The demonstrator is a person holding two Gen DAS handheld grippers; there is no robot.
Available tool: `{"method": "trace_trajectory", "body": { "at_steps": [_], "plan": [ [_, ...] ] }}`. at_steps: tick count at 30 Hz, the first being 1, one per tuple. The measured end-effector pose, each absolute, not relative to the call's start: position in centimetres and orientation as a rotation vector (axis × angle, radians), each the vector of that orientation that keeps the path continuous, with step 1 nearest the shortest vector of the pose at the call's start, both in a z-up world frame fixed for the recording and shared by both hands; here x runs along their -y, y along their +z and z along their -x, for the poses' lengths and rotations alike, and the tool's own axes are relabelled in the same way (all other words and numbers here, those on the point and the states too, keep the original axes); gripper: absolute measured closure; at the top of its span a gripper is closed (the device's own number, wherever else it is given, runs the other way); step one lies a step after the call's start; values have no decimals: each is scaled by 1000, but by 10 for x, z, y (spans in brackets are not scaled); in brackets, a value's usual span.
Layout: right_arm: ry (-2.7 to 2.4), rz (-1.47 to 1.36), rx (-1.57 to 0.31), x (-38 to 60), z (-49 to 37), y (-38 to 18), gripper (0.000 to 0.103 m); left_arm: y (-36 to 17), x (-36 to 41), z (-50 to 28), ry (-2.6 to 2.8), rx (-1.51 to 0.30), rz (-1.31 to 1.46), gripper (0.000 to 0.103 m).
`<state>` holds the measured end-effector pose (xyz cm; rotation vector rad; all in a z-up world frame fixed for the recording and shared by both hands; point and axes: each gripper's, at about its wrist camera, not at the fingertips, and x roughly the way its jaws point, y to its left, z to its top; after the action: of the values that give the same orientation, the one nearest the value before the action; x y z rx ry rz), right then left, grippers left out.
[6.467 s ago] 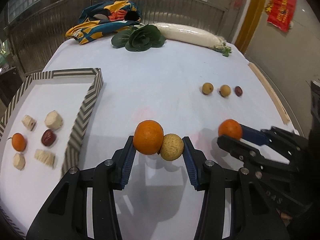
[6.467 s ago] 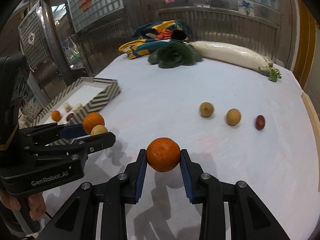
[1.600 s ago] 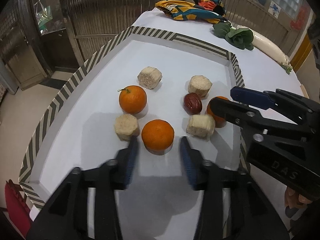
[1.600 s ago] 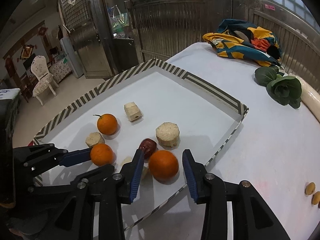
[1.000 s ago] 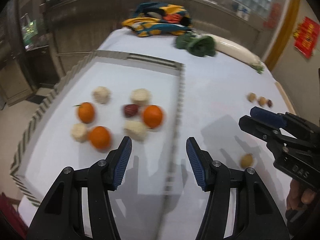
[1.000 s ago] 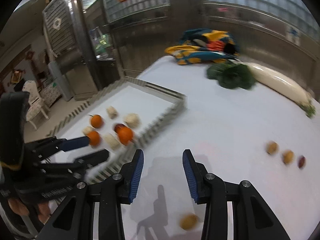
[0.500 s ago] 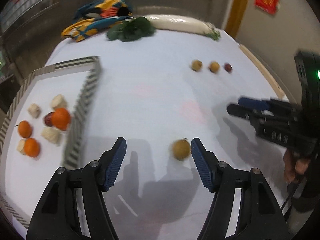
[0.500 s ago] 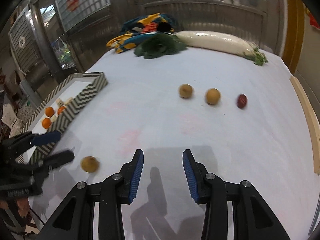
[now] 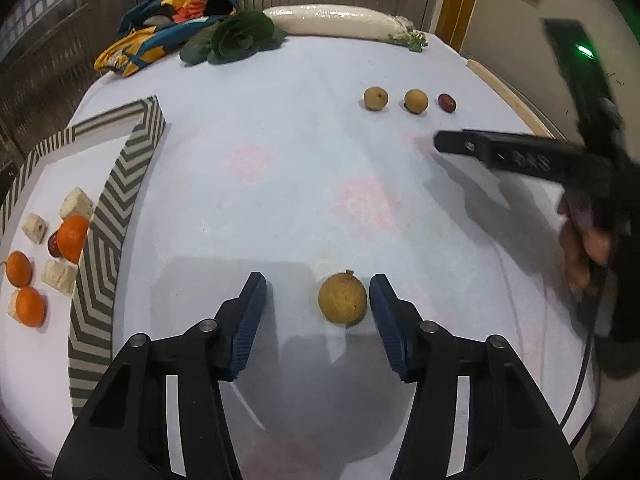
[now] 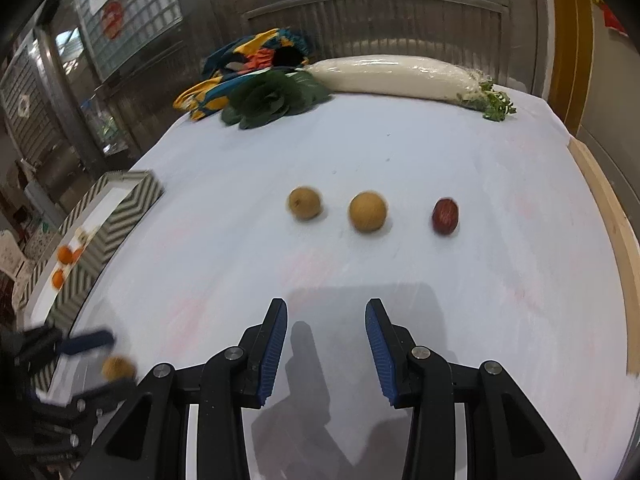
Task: Organize fruits
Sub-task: 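Grasp a yellow round fruit with the left tool while the right tool grasps another, then carry both held yellow fruits over the striped tray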
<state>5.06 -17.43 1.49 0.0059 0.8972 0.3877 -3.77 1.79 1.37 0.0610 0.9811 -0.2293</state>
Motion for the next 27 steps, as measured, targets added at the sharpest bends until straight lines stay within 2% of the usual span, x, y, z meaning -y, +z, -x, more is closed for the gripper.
{"method": "trace_trajectory", "body": {
  "at_steps": [10,12,15,27],
  "plan": [
    [338,19,-876,169,-113,9,64,14,-18,35,-248,-975,-58,52],
    [331,32,-876,167,-116,8,77,14,-19,34,-238,-970,-63,66],
    [329,30,-880,168,-112,9,77,16,-26,34,-245,-971,-32,80],
    [436,-24,-789,155,-11,36,77,36,-54,50,-210,-938,30,81]
  ]
}}
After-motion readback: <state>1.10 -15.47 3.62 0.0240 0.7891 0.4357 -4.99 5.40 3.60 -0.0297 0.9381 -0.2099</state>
